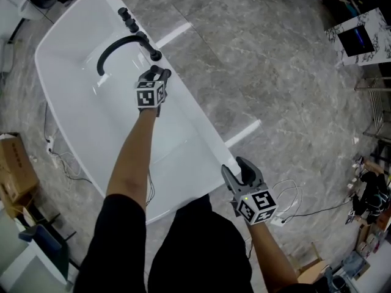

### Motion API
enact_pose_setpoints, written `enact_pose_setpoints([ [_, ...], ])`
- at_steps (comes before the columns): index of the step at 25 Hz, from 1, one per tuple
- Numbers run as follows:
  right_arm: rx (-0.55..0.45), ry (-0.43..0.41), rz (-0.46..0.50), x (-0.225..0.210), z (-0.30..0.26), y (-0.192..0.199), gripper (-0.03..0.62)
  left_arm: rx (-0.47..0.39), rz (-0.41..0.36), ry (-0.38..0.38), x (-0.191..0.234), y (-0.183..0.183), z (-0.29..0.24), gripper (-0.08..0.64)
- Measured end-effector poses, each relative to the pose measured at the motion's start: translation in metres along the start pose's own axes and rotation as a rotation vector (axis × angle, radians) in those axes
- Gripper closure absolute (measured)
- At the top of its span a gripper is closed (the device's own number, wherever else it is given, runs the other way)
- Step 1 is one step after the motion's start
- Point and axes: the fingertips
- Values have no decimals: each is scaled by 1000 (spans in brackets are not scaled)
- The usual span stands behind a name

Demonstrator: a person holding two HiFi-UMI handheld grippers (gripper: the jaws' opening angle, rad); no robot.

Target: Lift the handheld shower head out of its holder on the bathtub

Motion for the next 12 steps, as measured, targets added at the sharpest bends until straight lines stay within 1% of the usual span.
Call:
enact_pose_setpoints([
  [2, -6, 1, 6, 3, 4, -3, 379, -11, 8, -3, 1, -5, 9, 430],
  [6, -24, -8, 8, 21, 9, -8, 379, -24, -17, 15, 0, -19, 28, 431],
  [8, -33, -18, 20, 32, 13, -11, 379, -43, -16, 15, -1, -29, 40, 431],
  [12, -59, -23, 38, 49, 39, -21, 379, -81, -7, 3, -14, -49, 73, 431],
])
Point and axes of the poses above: the fingertips, and each gripper's own axes: z backward along the fingers, x to its left, y out of its underside, and after that the axes turned 6 degrees about -x, right-handed
